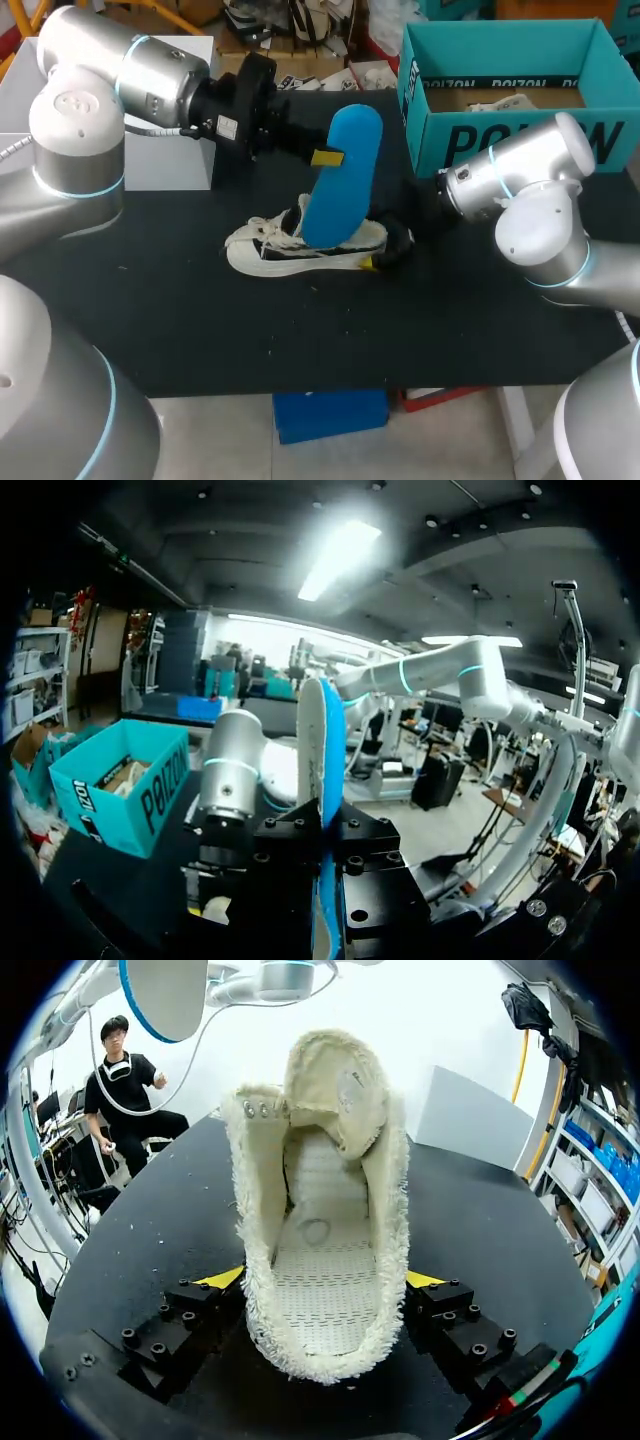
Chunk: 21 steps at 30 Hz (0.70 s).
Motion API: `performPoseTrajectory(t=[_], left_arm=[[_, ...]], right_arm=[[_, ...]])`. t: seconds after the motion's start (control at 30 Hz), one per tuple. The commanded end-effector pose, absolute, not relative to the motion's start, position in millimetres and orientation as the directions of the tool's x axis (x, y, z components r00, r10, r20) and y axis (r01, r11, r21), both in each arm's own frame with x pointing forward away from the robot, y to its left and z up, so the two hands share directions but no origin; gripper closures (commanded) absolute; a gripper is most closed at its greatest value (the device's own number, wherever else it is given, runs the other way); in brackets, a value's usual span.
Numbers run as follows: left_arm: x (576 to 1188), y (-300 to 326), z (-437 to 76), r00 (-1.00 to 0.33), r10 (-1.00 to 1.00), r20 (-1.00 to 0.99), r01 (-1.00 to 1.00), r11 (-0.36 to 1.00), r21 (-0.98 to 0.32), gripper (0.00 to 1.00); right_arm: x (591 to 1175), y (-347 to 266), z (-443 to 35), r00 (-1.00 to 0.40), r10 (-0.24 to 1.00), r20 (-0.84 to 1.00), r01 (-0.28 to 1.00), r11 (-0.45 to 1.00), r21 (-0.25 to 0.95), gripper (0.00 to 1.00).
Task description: Take the shoe out of the shoebox, open the shoe tongue, remove and reinsert the insole, then place the shoe into the shoebox
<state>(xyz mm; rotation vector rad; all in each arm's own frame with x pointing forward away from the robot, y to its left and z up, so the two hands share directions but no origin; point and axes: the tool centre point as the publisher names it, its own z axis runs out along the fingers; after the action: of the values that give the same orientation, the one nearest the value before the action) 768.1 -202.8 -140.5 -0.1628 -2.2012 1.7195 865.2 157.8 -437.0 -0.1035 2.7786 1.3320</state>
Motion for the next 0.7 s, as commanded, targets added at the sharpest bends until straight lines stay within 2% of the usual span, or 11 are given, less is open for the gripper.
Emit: performPoseTrajectory(t=[0.03, 0.1, 0.27, 0.7], left_arm=[[765.1, -197.1, -144.1, -0.922, 0.288, 0.258, -0.207, 0.197, -0.958, 1.00], [766.8, -193.9, -138.9, -0.897, 0.304, 0.322, -0.297, 0.126, -0.947, 1.00], [767.8, -194.1, -113.8, -0.867, 0.359, 0.346, -0.343, 0.072, -0.936, 1.00], [758.2, -190.8, -54.5, -0.869, 0.376, 0.322, -0.327, 0.051, -0.944, 1.00]], right_arm=[[865.8, 158.7, -440.8, -0.996, -0.034, -0.081, -0.084, 0.626, 0.775, 1.00], [865.8, 158.7, -440.8, -0.996, -0.034, -0.081, -0.084, 0.626, 0.775, 1.00], [865.8, 158.7, -440.8, -0.996, -0.034, -0.081, -0.084, 0.626, 0.775, 1.00], [865.8, 158.7, -440.8, -0.996, -0.034, -0.081, -0.084, 0.626, 0.775, 1.00]])
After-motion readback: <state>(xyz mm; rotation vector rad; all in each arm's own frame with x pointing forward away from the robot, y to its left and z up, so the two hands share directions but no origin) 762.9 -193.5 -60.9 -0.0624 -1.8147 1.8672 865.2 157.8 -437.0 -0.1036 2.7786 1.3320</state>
